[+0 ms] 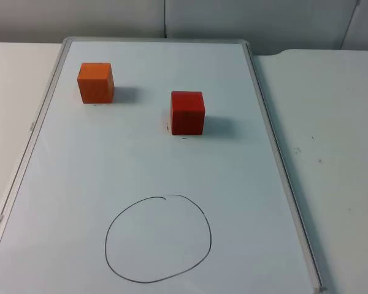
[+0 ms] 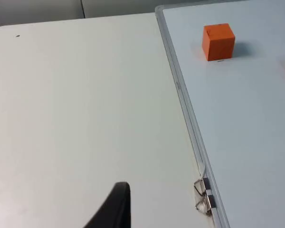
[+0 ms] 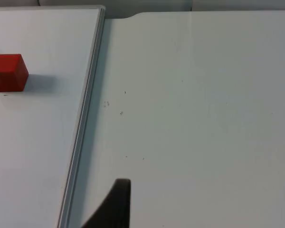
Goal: Pick up one cube with the left hand and another cube with the right hand. First place the cube in the right hand at the target position, then stack the cube in the left hand on top.
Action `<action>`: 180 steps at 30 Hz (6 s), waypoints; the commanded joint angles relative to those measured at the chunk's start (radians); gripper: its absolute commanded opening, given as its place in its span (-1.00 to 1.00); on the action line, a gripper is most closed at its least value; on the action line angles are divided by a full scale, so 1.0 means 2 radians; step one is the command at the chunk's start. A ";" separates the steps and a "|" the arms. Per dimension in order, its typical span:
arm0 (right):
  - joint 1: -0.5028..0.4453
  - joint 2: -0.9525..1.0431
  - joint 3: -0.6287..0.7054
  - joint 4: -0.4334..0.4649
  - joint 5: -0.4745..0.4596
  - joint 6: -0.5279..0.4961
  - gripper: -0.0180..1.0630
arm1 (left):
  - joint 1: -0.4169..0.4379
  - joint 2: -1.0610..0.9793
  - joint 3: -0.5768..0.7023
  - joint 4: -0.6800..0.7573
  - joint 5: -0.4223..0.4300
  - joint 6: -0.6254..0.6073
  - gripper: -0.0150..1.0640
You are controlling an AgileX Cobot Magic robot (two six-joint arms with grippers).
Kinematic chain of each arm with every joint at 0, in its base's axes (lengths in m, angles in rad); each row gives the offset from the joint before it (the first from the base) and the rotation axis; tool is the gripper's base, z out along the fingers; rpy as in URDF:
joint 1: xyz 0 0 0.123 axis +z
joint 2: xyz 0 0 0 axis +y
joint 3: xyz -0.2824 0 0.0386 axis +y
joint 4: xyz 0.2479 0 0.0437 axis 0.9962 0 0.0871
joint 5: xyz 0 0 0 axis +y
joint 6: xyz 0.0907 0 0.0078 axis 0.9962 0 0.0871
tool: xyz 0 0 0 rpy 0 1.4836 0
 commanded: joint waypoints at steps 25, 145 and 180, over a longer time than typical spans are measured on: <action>-0.003 -0.002 0.004 0.003 -0.005 0.000 0.98 | 0.002 0.272 -0.165 -0.016 -0.189 0.026 0.95; -0.003 -0.002 0.004 -0.001 -0.005 0.008 0.97 | -0.098 0.586 -0.446 0.037 -0.179 -0.061 -0.57; -0.003 0.130 -0.086 0.079 -0.045 -0.043 0.88 | -0.098 0.129 -0.022 0.056 -0.183 -0.053 -0.57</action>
